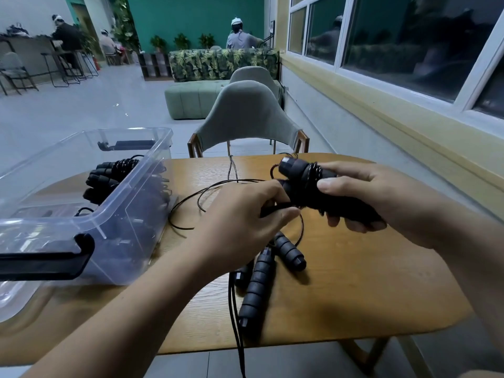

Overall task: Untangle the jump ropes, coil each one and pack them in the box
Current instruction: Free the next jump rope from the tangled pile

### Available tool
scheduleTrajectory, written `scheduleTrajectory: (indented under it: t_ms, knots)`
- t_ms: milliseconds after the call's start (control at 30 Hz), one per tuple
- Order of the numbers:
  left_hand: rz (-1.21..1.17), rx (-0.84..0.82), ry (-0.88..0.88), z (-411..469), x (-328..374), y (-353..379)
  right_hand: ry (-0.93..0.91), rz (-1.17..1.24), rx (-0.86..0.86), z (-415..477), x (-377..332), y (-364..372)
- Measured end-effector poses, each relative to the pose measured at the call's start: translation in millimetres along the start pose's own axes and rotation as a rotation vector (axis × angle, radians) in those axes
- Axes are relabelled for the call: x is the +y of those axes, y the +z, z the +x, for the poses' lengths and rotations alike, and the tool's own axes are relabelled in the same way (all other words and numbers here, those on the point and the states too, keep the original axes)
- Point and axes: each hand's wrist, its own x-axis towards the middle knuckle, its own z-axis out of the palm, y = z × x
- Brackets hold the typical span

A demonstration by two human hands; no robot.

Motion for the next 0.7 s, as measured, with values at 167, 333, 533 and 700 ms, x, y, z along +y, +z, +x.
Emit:
scheduleTrajectory:
  t_ms: [167,333,533,700]
  knots:
    - [0.057,-0.117,0.060,0,-2,0,0.180,-0.147,-0.180,0,2,4]
    - [-0.044,-0.250,0.104,0,0,-4,0.261,-0.189,-0.352,-1,3,2]
    - [-0.227,-0.247,0.026,-1,7,-11,0.242,-0.179,-0.509,-7,-3,-7]
    - [-0.376,-0.296,-0.020,0,5,-20,0.240,-0.135,-0.661,-10,-4,-2]
